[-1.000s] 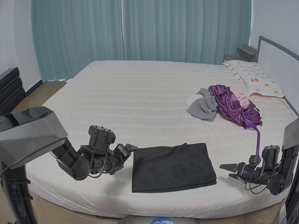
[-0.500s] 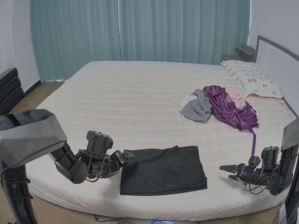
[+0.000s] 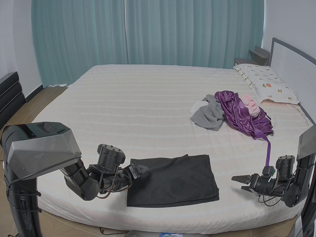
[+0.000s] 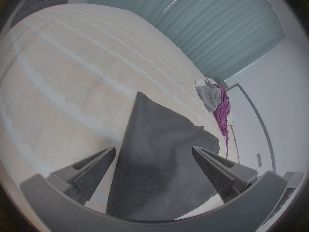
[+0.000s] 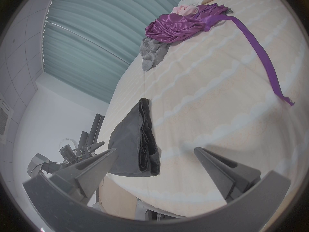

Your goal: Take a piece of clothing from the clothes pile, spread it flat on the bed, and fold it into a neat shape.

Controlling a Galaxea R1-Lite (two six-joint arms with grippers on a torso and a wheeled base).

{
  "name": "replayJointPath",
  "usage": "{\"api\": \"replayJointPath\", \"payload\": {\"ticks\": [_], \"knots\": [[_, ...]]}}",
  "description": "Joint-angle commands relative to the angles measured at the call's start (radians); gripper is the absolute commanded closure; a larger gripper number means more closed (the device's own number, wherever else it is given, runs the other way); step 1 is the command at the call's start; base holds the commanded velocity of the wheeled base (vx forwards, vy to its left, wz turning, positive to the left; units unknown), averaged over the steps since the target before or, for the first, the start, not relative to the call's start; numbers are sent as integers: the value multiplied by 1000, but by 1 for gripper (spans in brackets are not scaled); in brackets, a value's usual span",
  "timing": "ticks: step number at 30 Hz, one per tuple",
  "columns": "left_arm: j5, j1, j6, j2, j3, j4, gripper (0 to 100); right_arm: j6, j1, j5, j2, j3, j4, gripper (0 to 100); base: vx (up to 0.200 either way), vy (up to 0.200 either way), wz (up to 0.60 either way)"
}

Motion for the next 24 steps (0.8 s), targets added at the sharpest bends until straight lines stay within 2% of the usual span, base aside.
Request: {"api": "replayJointPath", "payload": {"ticks": [1,8,9,24], "knots": [[-2,-6,26,33,16,-18,0,0,2,0,3,-1,0,0,0,0,0],[-5,-6,49,39,21,-18,0,0,3,0,3,0,-15,0,0,0,0],[-5,-6,49,39,21,-18,100,0,3,0,6,2,-20,0,0,0,0],[-1,-6,38,39,15,-18,100,0,3,0,56,35,-86,0,0,0,0]]}}
